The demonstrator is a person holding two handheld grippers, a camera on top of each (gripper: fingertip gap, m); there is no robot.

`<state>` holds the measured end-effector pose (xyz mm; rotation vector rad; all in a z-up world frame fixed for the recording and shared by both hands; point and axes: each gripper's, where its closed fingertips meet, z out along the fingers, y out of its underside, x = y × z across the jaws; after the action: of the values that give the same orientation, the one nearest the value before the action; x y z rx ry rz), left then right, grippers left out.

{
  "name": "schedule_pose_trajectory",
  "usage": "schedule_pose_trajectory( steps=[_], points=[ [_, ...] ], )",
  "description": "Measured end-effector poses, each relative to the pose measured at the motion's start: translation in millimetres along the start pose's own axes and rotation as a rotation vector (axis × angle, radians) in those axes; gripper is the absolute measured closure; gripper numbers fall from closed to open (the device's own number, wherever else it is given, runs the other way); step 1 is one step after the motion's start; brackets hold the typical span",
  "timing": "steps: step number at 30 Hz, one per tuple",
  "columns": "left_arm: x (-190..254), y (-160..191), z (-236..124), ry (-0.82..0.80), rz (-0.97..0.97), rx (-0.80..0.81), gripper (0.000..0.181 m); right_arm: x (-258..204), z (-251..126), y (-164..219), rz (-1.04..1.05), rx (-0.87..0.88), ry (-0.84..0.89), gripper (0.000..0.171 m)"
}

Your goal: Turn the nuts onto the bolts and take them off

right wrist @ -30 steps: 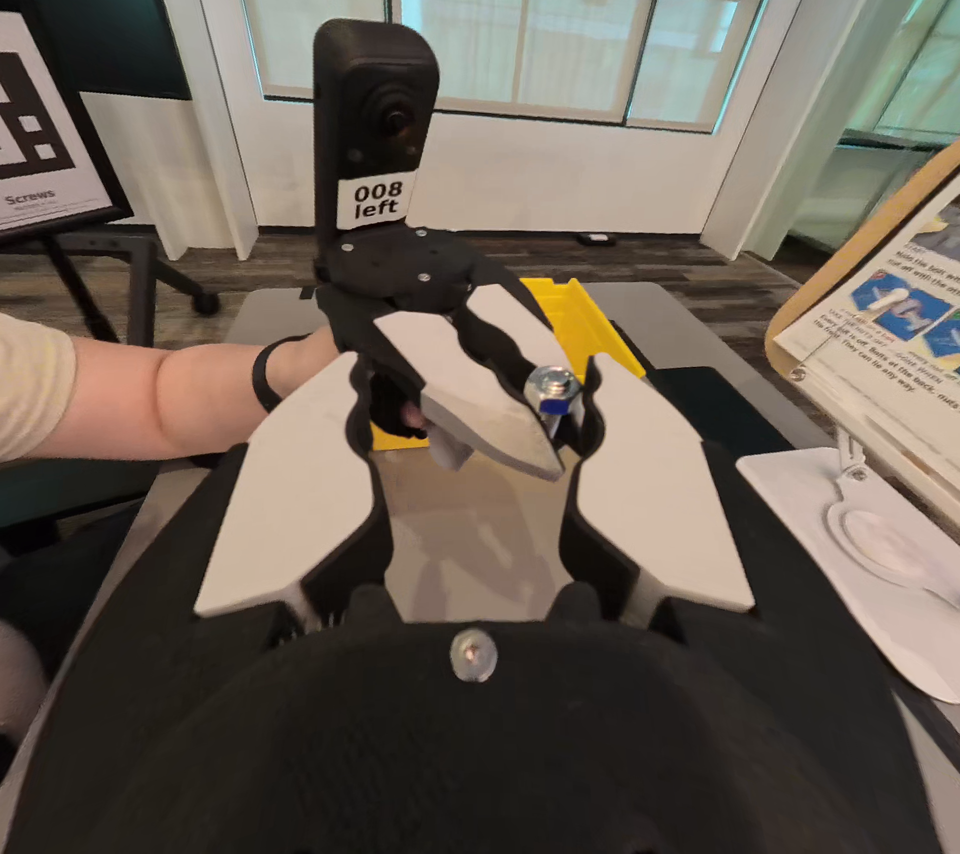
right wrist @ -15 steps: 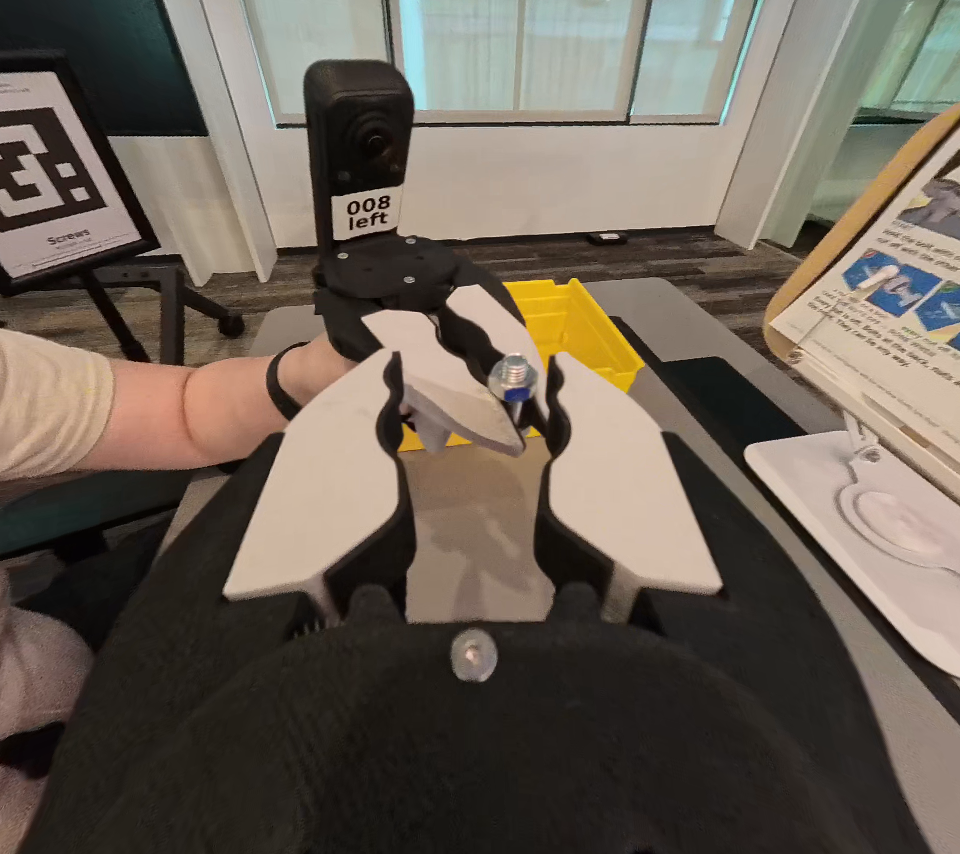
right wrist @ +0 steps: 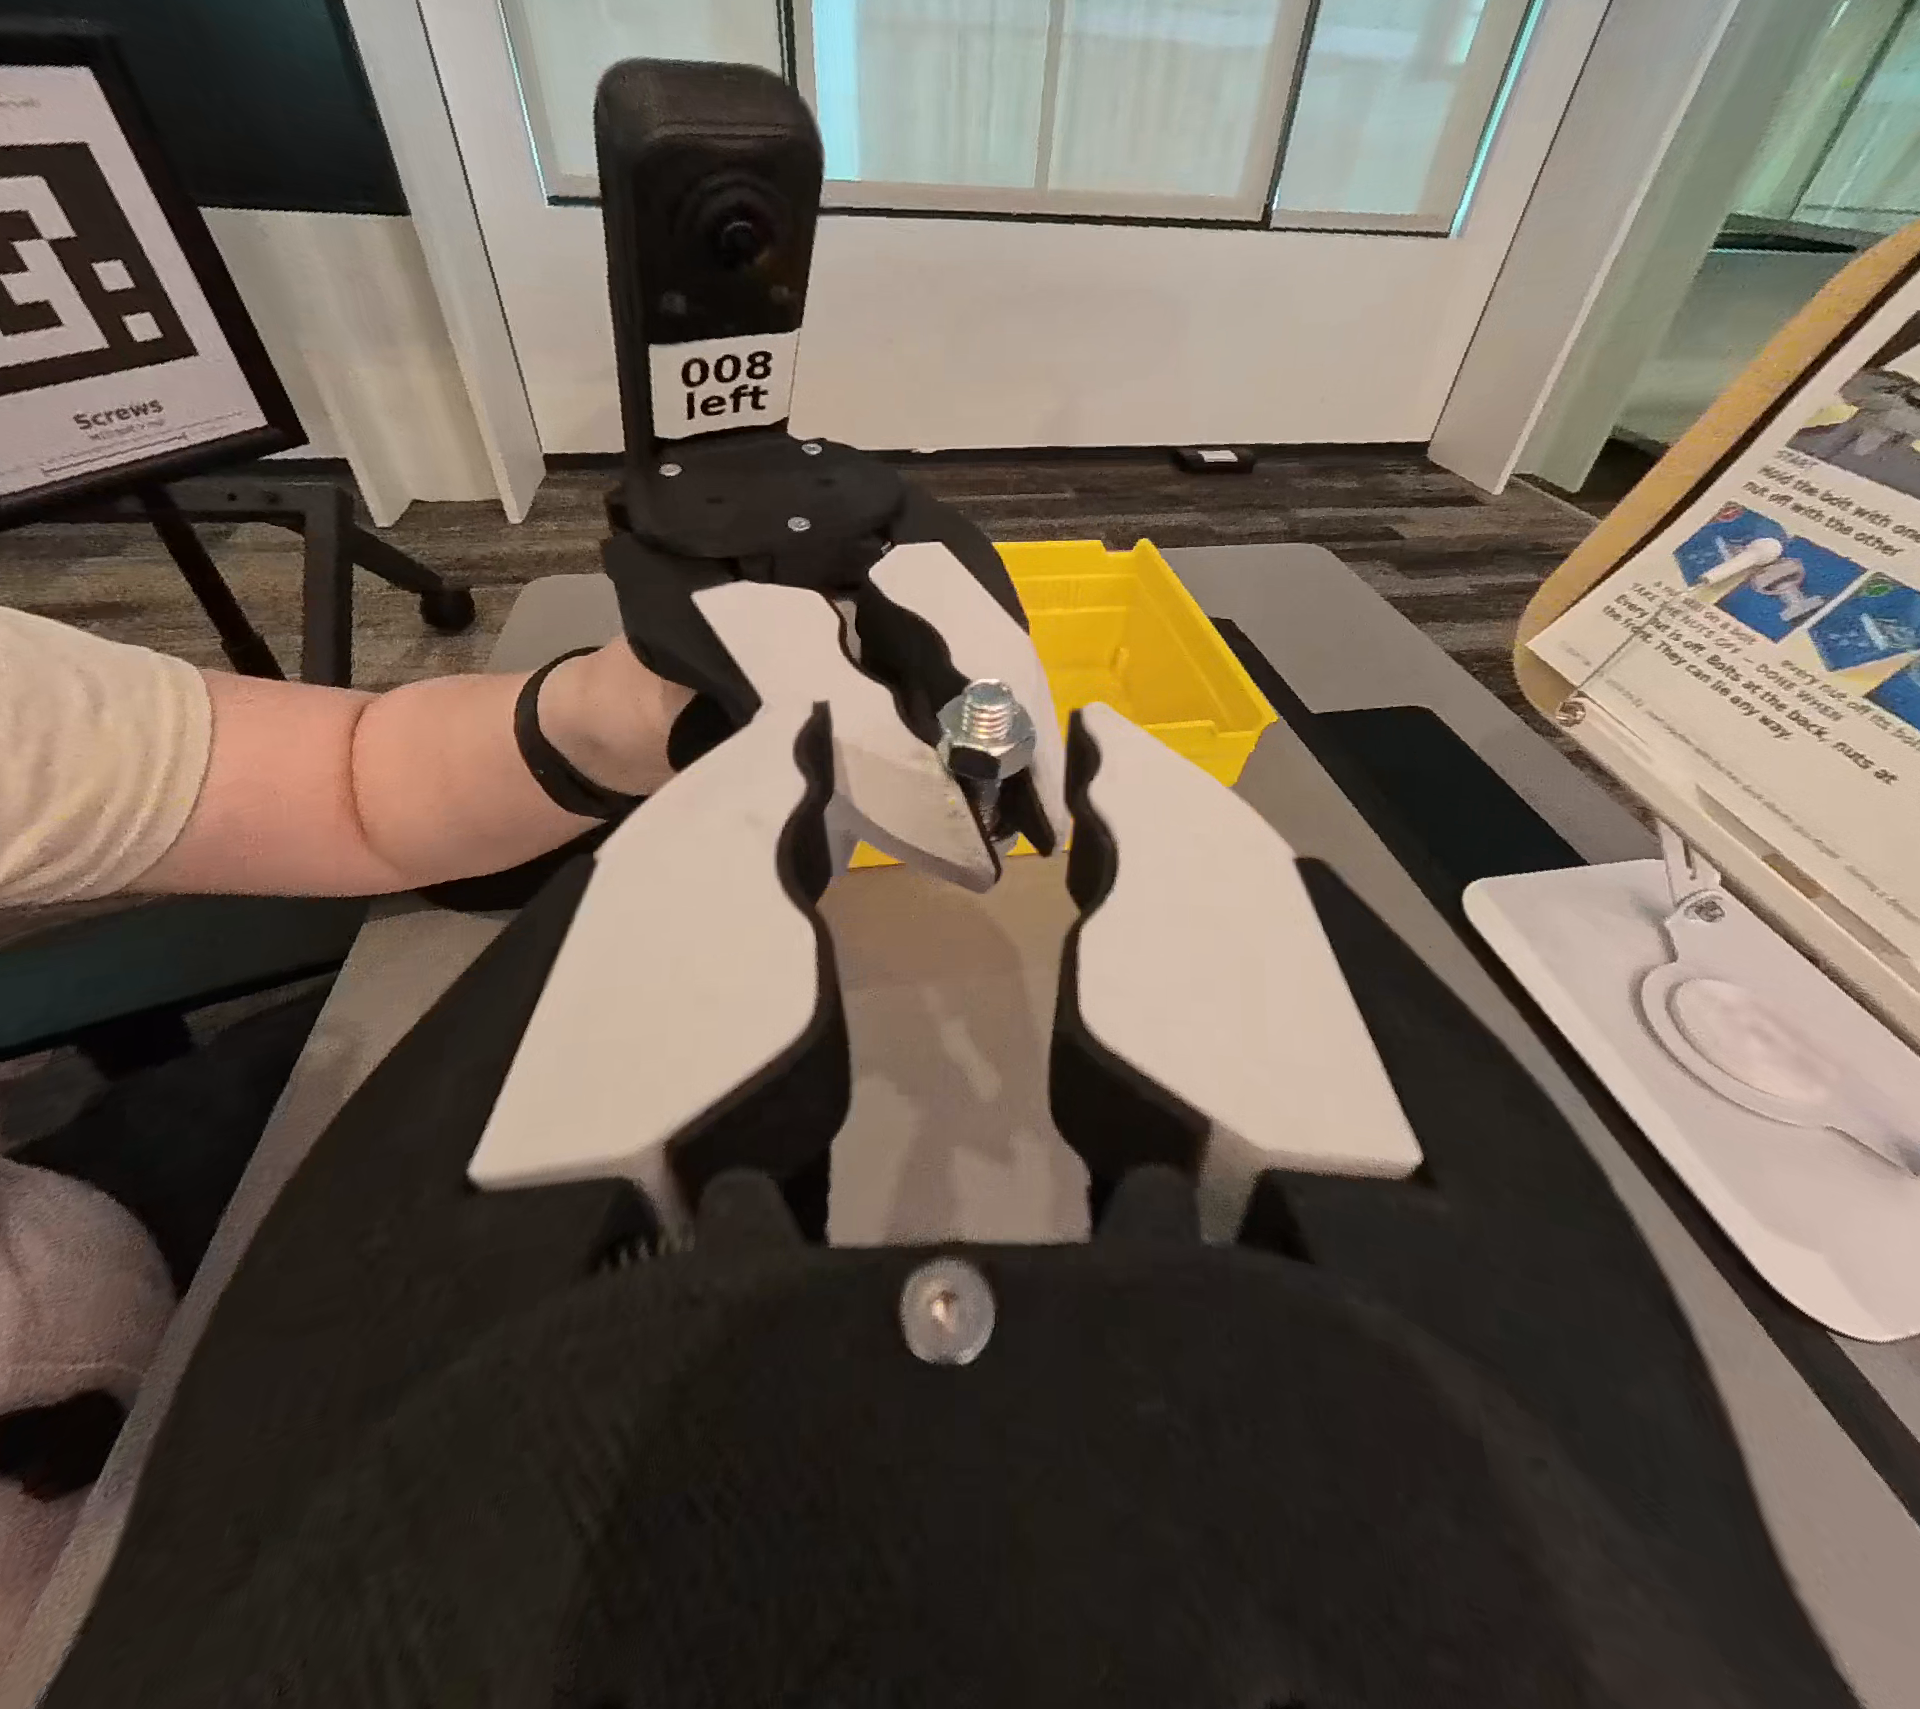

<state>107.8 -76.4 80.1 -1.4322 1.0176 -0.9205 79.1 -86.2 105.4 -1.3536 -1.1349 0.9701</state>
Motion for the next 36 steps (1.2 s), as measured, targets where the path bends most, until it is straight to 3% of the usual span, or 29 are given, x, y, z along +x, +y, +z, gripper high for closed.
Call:
schedule_pose_trajectory(
  steps=[3,4,5,6,11,18,23,26,28,29,33,36],
  points=[
    [-8,-2,-4,-0.044,0.006,0.005,0.172,-11,0,0,0.033,-0.033,-0.039,0.118],
    [-9,-2,-5,-0.046,0.000,0.003,0.171,-15,-2,0,0.024,-0.054,-0.057,0.124],
    [-11,-3,-6,-0.057,-0.004,0.009,0.172,-23,-6,1,0.013,-0.073,-0.102,0.152],
    [-12,-4,-7,-0.061,-0.003,0.012,0.172,-24,-7,0,0.017,-0.072,-0.109,0.155],
    [-3,-1,-2,-0.022,0.004,-0.007,0.172,3,-2,-2,-0.038,-0.023,0.061,0.141],
    [8,0,1,0.017,0.014,-0.016,0.172,5,-1,-3,0.058,0.017,0.013,0.157],
    [11,0,1,0.054,-0.009,-0.016,0.172,5,-3,-3,0.082,0.024,-0.024,0.158],
    [15,-2,0,0.107,-0.065,-0.018,0.164,8,-6,-4,0.194,0.046,-0.067,0.158],
    [7,-2,-1,0.069,-0.106,-0.027,0.126,18,-9,0,0.229,0.043,-0.051,0.159],
    [6,-2,-2,0.071,-0.115,-0.029,0.124,23,-11,2,0.238,0.037,-0.036,0.161],
    [2,-2,-7,0.088,-0.156,-0.040,0.131,39,-32,7,0.256,-0.020,0.009,0.161],
    [-1,-2,-11,0.083,-0.173,-0.052,0.133,62,-80,21,0.241,-0.158,0.130,0.161]
  ],
)
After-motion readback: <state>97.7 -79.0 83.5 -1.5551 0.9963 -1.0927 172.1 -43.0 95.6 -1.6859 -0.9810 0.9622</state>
